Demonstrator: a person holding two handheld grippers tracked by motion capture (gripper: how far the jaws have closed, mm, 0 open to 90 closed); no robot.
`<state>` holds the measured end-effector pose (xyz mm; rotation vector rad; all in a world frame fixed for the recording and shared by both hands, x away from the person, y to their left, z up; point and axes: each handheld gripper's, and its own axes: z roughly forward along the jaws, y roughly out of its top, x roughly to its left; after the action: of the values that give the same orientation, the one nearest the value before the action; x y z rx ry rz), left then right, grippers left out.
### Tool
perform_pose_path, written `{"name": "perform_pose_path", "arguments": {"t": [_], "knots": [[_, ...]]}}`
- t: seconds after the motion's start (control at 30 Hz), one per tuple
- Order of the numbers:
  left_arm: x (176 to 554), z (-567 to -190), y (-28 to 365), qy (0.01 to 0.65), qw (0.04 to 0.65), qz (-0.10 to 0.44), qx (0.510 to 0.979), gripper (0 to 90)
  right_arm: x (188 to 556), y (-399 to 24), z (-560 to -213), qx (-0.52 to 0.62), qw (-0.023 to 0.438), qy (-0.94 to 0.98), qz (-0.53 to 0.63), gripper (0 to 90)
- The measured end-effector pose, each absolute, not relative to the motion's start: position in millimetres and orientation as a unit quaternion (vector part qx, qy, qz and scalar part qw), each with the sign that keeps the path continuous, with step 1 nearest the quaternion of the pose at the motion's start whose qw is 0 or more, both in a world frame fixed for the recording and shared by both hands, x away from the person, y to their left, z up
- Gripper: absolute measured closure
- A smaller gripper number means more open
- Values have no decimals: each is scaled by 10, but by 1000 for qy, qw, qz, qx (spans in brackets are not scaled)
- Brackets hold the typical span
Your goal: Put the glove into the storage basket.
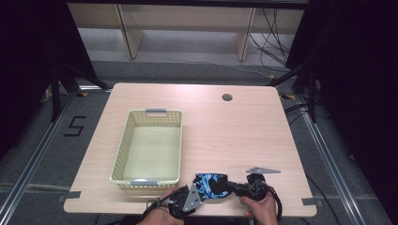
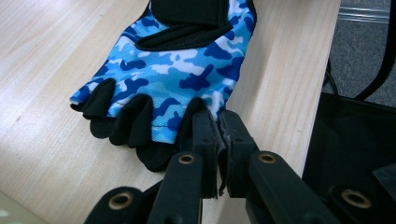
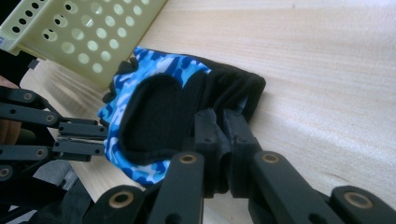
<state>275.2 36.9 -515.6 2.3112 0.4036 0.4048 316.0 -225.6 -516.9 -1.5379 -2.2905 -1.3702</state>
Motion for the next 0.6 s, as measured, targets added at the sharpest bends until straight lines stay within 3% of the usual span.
{"name": "perform_pose_path", "arguments": {"t": [0.6], "knots": [[2757,-5083,401,159,387,158,895,882,3038,-2311,-4935,-479,16,-717,-507,864]]}}
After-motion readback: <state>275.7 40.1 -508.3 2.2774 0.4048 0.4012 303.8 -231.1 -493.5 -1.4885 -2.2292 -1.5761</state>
